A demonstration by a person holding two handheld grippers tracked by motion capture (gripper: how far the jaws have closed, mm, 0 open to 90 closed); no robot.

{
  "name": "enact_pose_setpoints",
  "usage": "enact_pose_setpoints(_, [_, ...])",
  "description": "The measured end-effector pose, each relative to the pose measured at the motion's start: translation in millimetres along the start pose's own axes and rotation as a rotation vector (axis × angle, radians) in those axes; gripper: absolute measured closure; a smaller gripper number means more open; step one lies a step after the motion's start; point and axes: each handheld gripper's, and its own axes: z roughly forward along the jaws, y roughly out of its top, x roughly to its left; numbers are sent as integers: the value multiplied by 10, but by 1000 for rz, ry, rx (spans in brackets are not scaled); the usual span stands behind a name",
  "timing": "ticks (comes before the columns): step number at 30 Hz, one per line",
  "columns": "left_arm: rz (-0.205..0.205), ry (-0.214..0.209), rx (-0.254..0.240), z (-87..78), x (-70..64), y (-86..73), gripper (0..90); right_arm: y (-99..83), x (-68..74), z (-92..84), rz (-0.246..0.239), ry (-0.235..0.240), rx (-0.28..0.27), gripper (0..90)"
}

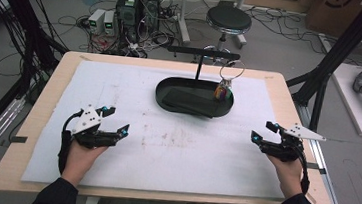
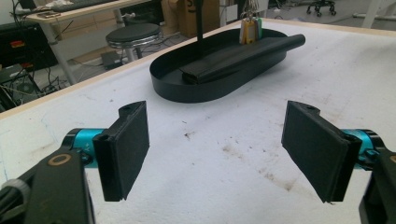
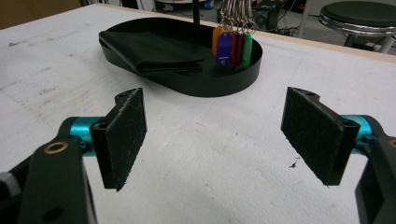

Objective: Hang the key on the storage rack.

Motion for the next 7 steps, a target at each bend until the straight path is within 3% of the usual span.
enact_pose_setpoints(7, [2,0,1,0,1,-1,233,-11,-22,15,10,-6,6,223])
